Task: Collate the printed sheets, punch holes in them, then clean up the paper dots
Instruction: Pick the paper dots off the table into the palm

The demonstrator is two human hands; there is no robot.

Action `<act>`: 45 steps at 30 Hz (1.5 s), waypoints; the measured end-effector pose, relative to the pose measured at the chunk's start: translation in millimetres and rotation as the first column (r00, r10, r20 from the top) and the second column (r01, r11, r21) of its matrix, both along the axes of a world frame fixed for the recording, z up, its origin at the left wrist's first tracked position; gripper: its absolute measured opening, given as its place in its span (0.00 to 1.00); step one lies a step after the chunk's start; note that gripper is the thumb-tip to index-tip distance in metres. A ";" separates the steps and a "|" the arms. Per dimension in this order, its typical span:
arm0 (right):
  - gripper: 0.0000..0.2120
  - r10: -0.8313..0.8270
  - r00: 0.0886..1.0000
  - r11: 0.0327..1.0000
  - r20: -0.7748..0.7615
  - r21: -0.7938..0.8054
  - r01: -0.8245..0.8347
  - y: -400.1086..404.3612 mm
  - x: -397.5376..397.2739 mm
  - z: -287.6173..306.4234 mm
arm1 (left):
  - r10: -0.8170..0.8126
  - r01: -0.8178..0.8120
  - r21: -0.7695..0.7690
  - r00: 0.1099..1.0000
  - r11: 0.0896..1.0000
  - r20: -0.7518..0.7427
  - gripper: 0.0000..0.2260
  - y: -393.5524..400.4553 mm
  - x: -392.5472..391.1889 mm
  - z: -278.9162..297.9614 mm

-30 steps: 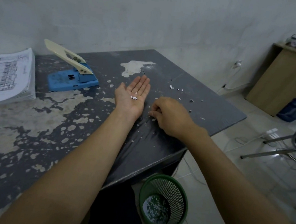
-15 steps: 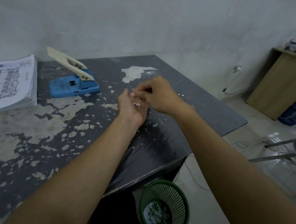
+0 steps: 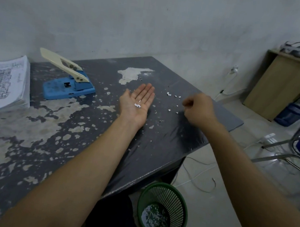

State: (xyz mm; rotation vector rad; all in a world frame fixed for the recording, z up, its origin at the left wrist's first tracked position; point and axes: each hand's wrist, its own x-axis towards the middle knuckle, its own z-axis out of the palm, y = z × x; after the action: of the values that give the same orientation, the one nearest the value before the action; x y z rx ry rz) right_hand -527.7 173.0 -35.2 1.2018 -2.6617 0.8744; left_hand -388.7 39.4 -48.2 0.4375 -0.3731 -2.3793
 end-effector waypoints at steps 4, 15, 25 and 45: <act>0.06 0.024 0.996 0.998 -0.088 0.062 -0.019 4.9 6.2 -16.1 | 0.004 -0.004 -0.017 0.999 1.000 0.039 0.25 -3.5 -10.0 0.6; 0.15 0.113 0.985 0.993 -0.130 -0.018 -0.116 -4.6 3.9 -26.5 | -0.021 0.021 -0.010 0.999 1.000 -0.034 0.27 -3.5 -8.2 -7.3; 0.18 0.291 0.935 0.956 -0.203 0.025 -0.292 -0.9 16.0 -29.9 | -0.010 0.010 -0.012 1.000 1.000 -0.027 0.27 1.4 -1.8 -4.8; 0.11 0.419 0.847 0.894 -0.327 0.310 -0.323 1.3 0.4 -8.7 | -0.016 0.016 0.015 0.999 1.000 -0.029 0.27 -0.4 -1.8 -4.6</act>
State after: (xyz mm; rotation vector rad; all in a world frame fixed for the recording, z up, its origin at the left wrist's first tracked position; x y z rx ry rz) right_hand -527.2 174.3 -43.9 1.7826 -2.2912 0.2871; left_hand -390.4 39.0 -52.8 0.4085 -0.3473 -2.4025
